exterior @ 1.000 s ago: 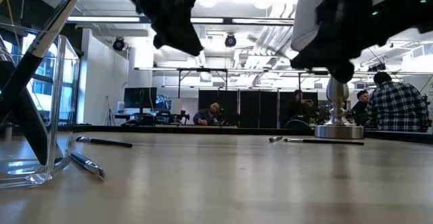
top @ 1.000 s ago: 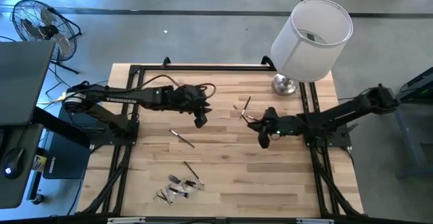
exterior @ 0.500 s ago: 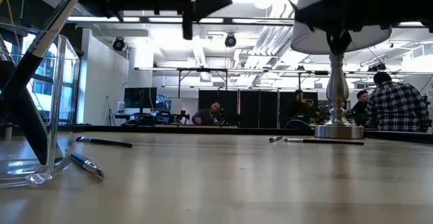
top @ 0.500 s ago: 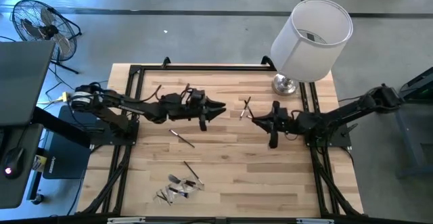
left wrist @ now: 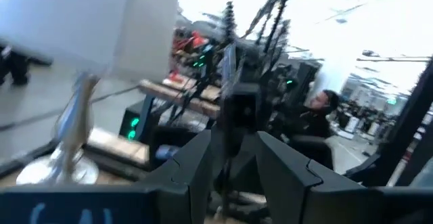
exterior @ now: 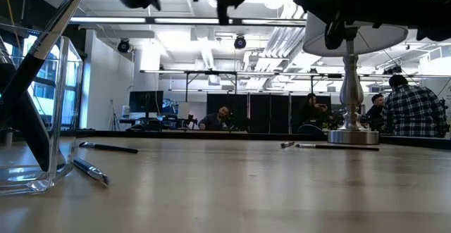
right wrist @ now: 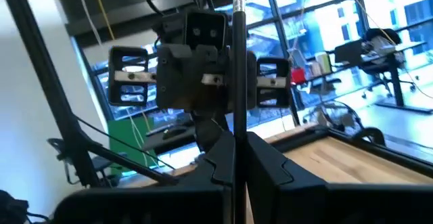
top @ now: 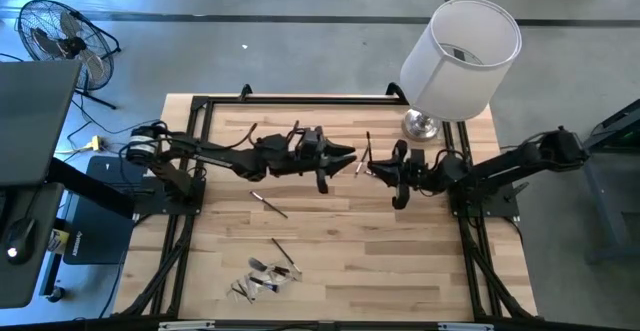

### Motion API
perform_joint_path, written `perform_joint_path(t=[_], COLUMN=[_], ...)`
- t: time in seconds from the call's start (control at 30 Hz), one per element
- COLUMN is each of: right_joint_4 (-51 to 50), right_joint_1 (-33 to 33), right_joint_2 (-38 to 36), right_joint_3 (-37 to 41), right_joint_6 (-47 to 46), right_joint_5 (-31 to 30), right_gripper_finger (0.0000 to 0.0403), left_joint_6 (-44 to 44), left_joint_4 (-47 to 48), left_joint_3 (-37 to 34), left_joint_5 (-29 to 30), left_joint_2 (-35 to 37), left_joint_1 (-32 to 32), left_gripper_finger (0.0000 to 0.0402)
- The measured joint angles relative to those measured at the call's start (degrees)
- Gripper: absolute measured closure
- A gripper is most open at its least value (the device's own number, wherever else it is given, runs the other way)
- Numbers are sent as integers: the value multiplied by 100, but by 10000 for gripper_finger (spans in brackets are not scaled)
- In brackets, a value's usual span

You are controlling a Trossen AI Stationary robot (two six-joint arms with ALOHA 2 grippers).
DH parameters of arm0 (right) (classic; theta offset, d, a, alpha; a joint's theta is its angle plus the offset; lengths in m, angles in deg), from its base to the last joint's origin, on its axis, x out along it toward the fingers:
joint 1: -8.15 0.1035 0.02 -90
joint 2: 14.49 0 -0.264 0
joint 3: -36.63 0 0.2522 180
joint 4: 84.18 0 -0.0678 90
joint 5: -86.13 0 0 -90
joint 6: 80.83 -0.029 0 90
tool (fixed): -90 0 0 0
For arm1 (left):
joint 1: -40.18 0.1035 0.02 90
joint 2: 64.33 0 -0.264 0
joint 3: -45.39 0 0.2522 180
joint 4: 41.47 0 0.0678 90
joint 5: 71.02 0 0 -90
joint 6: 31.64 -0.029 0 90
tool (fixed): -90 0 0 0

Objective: Pick & Place Makeup Supplies
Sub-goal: Put the silver makeup brush into the transparent organizer

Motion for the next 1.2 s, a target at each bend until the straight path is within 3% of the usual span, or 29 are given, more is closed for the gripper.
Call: perform_joint_path(t=[0.13,0.43,1.2], right_joint_4=[501,462,306], right_joint_1=[0,0,-2], right_joint_2=[291,318,318], right_joint_3=[0,0,0], right_joint_6=[105,310,277], right_joint_5=[182,282,381], right_gripper_finger=[395,394,392], left_joint_6=[-71,-217,-154], left_joint_4=[81,281,613], left_joint_3=[330,796,1115], left_joint_5=[-57,-57,19], left_joint_2=[-181,-497,-643], left_joint_1=[0,2,2], left_gripper_finger=[287,287,297])
